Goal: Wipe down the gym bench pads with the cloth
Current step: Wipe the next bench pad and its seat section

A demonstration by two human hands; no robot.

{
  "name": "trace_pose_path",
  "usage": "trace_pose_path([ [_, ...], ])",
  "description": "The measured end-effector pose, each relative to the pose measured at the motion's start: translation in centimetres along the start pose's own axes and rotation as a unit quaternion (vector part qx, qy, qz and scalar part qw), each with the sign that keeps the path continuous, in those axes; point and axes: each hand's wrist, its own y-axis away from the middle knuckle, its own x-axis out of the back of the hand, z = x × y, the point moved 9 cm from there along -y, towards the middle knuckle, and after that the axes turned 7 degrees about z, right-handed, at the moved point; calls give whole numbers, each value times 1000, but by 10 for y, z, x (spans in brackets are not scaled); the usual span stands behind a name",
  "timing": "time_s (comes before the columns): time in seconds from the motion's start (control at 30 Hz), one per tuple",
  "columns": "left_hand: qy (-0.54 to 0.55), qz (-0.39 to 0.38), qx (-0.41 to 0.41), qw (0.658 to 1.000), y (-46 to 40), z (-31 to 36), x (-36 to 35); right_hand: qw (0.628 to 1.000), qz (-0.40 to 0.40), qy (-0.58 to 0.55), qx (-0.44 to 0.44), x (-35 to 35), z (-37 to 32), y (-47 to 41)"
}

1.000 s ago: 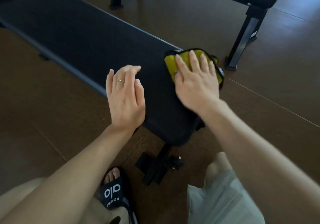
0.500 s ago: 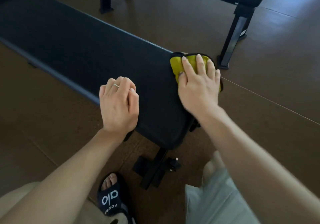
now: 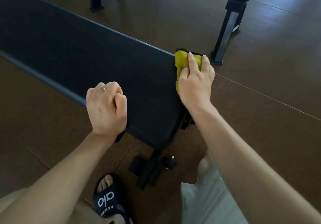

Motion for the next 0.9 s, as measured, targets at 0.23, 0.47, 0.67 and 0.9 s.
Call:
trace_pose_path([
  [0.23,9,4,-12,1000,0,4,-1,998,-4,-61,0,-3,-6,125],
  [0.47,19,-3,-6,1000,-1,3,0,1000,2,-24,-3,-1,3,-20],
  [0.67,28,1,-6,1000,-2,2,1,999,16,-23,43,-3,-10,108],
  [0.9,36,0,10,999,-2,-1,0,978,-26,96,183,-1,-25,128],
])
